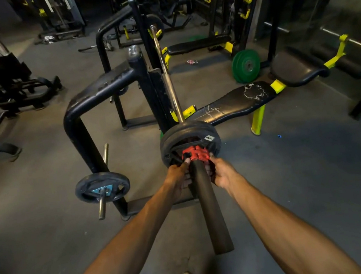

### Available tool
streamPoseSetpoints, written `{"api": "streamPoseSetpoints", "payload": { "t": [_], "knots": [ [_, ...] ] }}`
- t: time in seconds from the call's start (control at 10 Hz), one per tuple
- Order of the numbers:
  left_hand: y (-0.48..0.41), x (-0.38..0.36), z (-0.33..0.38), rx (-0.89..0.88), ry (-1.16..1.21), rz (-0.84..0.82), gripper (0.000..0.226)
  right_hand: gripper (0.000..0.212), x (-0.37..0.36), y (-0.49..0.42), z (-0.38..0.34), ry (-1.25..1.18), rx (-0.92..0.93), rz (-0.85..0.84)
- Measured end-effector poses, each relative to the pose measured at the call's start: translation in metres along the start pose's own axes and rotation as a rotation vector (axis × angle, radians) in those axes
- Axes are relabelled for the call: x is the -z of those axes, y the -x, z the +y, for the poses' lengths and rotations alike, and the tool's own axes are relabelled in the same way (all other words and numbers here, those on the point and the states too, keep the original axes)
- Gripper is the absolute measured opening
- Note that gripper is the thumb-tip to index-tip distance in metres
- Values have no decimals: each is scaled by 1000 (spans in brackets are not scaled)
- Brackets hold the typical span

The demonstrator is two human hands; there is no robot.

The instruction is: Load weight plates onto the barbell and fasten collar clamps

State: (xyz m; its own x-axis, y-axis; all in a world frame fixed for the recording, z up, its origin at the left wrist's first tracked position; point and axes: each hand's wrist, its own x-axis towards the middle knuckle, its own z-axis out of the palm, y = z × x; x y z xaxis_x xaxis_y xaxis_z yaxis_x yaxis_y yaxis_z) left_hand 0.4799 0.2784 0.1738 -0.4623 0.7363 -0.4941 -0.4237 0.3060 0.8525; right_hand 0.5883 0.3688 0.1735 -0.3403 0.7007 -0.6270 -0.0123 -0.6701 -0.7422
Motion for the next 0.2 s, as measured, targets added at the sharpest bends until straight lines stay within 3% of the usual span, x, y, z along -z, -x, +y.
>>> {"api": "streamPoseSetpoints", "payload": {
  "t": [0.1,0.2],
  "knots": [
    [6,1,0,-24,-73,26,40,39,2,0,-2,188,52,-3],
    [14,18,4,-210,-433,100,47,34,12,14,-14,522,276,77]
  ]
}}
